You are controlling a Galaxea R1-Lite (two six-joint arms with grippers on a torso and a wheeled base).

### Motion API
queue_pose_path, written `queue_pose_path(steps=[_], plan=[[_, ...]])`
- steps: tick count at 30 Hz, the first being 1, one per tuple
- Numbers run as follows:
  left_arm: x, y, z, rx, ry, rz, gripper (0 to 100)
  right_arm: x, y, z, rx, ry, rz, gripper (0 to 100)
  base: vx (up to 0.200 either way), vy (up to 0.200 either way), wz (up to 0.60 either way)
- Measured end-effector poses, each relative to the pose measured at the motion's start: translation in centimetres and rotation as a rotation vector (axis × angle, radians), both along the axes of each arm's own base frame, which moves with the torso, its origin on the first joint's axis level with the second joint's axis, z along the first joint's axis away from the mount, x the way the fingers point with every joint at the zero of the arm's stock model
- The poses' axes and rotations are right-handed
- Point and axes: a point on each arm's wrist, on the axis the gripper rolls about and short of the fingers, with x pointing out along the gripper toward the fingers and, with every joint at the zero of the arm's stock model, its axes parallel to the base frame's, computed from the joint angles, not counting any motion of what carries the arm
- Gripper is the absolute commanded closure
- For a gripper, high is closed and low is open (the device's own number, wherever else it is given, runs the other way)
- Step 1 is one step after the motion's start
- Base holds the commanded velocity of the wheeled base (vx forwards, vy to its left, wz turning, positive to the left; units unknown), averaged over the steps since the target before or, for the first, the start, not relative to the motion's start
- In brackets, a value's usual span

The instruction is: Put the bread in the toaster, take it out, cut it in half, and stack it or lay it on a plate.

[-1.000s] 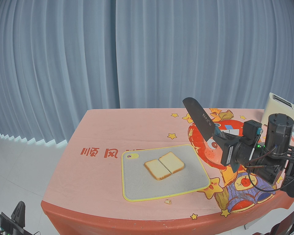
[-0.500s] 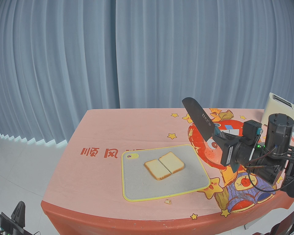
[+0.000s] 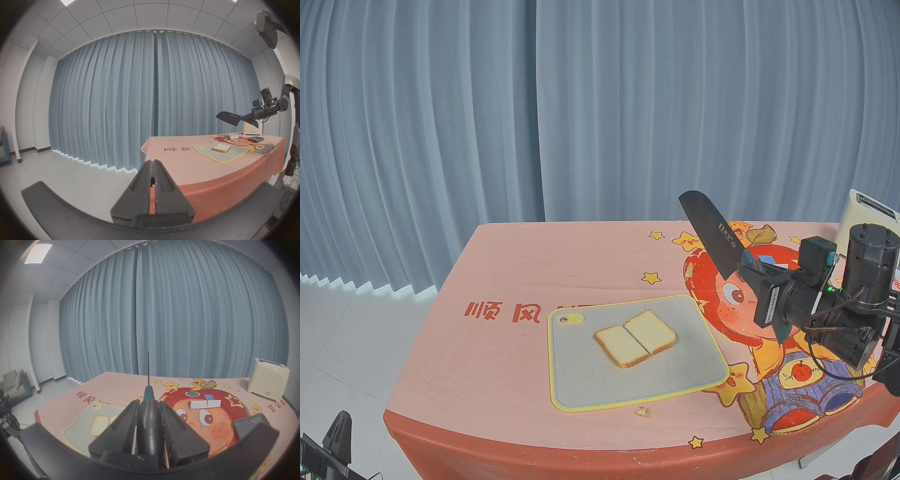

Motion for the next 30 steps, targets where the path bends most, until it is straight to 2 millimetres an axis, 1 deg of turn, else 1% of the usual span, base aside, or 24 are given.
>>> queue_pose_path(steps=[6,11,23,30], plan=[[0.0,0.0,0.0,0.0,0.0,0.0,100,1.2,-1.1,0.3,0.02,-0.025,-0.062,100,0.0,0.0,0.0],[0.0,0.0,0.0,0.0,0.0,0.0,100,2.1,-2.3,0.2,0.011,-0.024,-0.114,100,0.0,0.0,0.0],[0.0,0.0,0.0,0.0,0.001,0.0,100,2.7,-3.3,0.6,0.022,-0.035,-0.132,100,0.0,0.0,0.0],[0.0,0.0,0.0,0.0,0.001,0.0,100,2.5,-3.8,1.1,0.03,-0.049,-0.144,100,0.0,0.0,0.0]])
